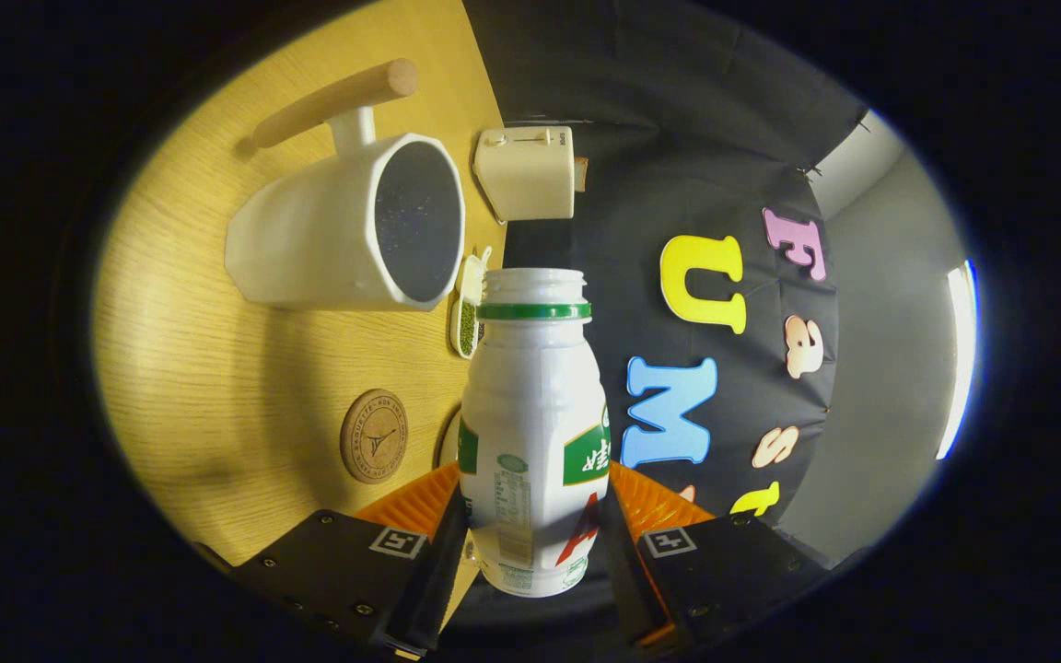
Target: Take the bottle from table, then pour the juice into the cup, finally place the bottle on the coaster
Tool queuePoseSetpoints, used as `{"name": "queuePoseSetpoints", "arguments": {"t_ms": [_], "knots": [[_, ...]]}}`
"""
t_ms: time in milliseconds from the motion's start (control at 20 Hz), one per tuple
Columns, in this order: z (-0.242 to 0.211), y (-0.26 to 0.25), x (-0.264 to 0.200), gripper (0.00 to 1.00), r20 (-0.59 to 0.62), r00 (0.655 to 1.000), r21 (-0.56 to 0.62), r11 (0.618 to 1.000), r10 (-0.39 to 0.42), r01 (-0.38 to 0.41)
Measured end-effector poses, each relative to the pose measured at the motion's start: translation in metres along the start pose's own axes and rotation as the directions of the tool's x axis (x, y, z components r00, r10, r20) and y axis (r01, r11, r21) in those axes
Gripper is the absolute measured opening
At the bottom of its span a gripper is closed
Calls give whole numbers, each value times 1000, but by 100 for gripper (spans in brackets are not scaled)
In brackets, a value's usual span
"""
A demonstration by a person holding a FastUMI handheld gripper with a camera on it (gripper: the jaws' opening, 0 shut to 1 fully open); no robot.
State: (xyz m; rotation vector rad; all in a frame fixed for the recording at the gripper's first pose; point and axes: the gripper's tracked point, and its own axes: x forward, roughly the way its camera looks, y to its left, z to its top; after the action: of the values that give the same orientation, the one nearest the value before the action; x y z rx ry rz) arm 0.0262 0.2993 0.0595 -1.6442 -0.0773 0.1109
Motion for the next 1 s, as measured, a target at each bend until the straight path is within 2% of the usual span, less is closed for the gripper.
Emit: {"name": "queuePoseSetpoints", "arguments": {"t_ms": [200,1000], "knots": [[3,-13,2,70,8,999,-69,997,-32,32],[0,-29,2,70,-1,998,-142,988,-66,65]]}}
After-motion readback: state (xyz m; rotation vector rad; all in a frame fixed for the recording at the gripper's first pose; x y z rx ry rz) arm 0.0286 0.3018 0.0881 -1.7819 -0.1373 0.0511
